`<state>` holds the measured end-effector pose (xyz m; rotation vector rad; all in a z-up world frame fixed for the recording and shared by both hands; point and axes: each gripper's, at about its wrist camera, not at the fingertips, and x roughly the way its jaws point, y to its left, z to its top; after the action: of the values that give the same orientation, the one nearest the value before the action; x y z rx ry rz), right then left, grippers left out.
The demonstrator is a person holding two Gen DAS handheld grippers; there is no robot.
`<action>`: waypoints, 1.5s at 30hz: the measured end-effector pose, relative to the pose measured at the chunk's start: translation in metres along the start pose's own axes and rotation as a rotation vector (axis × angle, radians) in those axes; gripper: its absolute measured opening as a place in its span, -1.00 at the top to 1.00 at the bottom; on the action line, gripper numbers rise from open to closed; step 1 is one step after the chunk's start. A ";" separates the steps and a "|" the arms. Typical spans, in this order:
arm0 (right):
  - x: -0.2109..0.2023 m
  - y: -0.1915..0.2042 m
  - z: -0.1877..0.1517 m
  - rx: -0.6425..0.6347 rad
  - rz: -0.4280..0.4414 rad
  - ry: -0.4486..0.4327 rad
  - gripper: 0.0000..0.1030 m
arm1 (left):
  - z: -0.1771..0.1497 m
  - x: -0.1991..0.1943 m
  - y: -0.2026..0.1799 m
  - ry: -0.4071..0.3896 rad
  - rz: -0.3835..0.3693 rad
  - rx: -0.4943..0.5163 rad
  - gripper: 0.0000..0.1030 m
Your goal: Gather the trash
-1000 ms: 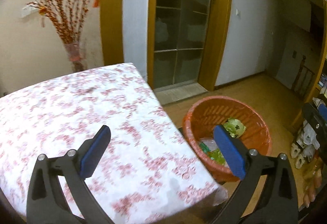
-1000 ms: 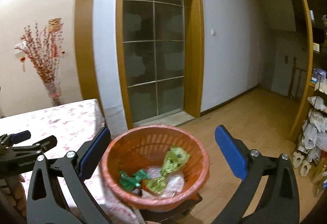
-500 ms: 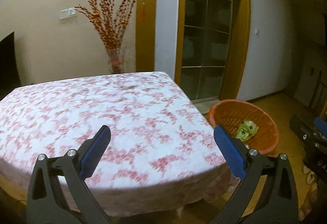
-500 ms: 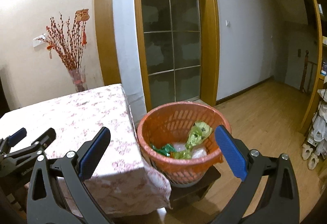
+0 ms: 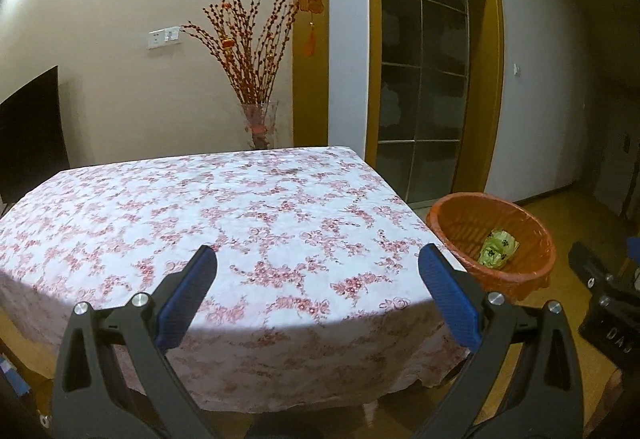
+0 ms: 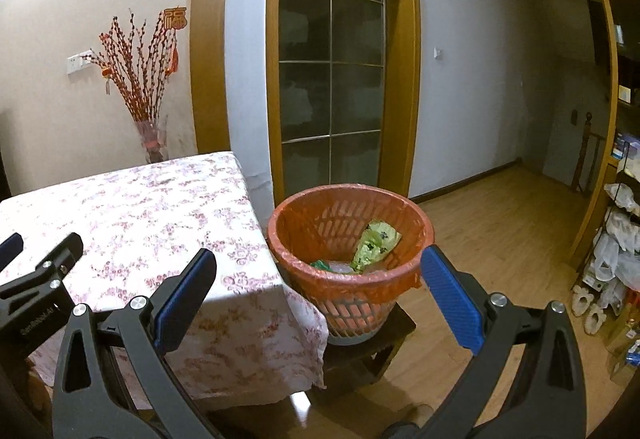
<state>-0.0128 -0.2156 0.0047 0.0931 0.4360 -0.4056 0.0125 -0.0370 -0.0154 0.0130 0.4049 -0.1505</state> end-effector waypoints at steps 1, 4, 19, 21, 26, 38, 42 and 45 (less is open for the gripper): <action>-0.001 0.000 -0.001 0.002 -0.003 0.002 -0.95 | 0.000 -0.001 0.000 -0.003 0.005 0.000 -0.92; -0.004 0.001 -0.005 -0.001 -0.012 0.003 -0.95 | -0.004 -0.005 0.000 -0.003 0.012 0.002 -0.92; -0.012 -0.004 -0.022 0.020 -0.058 0.033 -0.95 | -0.020 -0.007 0.002 0.033 0.031 -0.011 -0.92; -0.012 -0.005 -0.023 0.018 -0.063 0.038 -0.95 | -0.021 -0.007 0.001 0.031 0.036 -0.008 -0.92; -0.011 -0.006 -0.024 0.017 -0.067 0.047 -0.95 | -0.023 -0.007 0.001 0.035 0.040 -0.011 -0.92; -0.010 -0.005 -0.027 0.014 -0.066 0.063 -0.95 | -0.028 -0.005 -0.001 0.056 0.039 -0.015 -0.92; -0.010 -0.005 -0.028 0.015 -0.065 0.064 -0.95 | -0.028 -0.004 0.000 0.063 0.037 -0.020 -0.92; -0.010 -0.004 -0.028 0.014 -0.064 0.064 -0.95 | -0.028 -0.004 0.000 0.064 0.038 -0.021 -0.92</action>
<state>-0.0339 -0.2111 -0.0164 0.1067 0.5003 -0.4695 -0.0019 -0.0348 -0.0402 0.0045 0.4701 -0.1086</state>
